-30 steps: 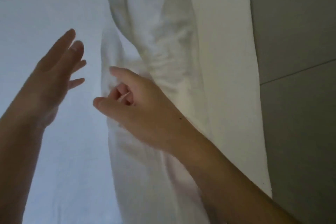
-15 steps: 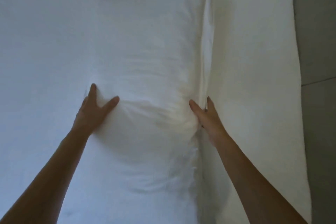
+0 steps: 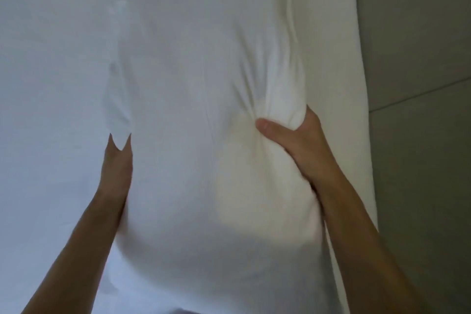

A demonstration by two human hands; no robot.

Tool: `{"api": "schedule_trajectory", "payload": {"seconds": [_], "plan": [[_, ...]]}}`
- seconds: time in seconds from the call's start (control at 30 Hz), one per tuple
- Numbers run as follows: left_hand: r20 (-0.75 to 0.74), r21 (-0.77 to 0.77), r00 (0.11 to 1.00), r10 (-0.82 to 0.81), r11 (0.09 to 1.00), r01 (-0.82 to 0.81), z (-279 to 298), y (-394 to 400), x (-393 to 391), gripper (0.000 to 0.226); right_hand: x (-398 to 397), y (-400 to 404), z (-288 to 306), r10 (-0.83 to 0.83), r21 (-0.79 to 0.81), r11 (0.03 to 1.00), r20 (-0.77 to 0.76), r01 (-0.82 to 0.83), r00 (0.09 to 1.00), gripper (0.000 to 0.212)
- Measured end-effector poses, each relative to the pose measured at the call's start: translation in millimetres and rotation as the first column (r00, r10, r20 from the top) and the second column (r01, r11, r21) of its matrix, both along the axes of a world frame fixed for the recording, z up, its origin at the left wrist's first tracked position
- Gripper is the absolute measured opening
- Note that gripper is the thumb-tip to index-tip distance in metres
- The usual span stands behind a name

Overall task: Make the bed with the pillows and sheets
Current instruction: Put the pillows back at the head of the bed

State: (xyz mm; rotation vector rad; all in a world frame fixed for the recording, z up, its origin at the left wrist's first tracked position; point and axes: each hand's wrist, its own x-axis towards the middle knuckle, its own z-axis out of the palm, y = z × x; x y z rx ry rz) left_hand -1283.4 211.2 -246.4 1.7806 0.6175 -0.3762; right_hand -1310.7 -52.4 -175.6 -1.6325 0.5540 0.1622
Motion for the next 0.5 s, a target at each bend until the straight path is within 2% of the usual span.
{"api": "schedule_trajectory", "payload": {"seconds": [0.1, 0.17, 0.27, 0.33, 0.4, 0.43, 0.5], "plan": [[0.1, -0.136, 0.993, -0.058, 0.988, 0.071, 3.3, -70.6, -23.5, 0.034, -14.5, -60.4, 42.7, -0.049, -0.165, 0.985, 0.016, 0.051, 0.999, 0.036], [0.116, -0.212, 0.991, -0.065, 0.973, 0.089, 5.2, -121.2, -32.7, 0.026, -25.1, -101.8, 62.7, -0.109, -0.253, 0.962, -0.012, 0.103, 0.994, 0.043], [0.072, -0.26, 0.988, -0.139, 0.953, 0.153, -8.7, -184.7, -36.7, 0.04, -35.5, -158.1, 64.9, -0.186, -0.374, 0.916, -0.072, 0.147, 0.98, 0.041], [-0.037, -0.228, 0.972, -0.23, 0.949, 0.216, -29.7, -215.5, -41.9, 0.062, -44.9, -190.6, 44.4, -0.228, -0.474, 0.868, -0.121, 0.146, 0.966, 0.047], [-0.204, -0.112, 0.908, -0.367, 0.93, 0.35, -53.9, -230.9, -53.7, 0.085, -60.9, -215.4, 10.0, -0.241, -0.575, 0.817, -0.262, 0.049, 0.934, 0.056], [-0.281, -0.052, 0.87, -0.405, 0.912, 0.407, -63.0, -233.0, -61.3, 0.089, -73.1, -222.9, -8.8, -0.243, -0.618, 0.785, -0.364, -0.038, 0.899, 0.062], [-0.319, -0.003, 0.865, -0.386, 0.914, 0.407, -73.1, -228.8, -73.4, 0.093, -97.8, -230.1, -38.1, -0.287, -0.665, 0.736, -0.475, -0.126, 0.832, 0.066]]}}
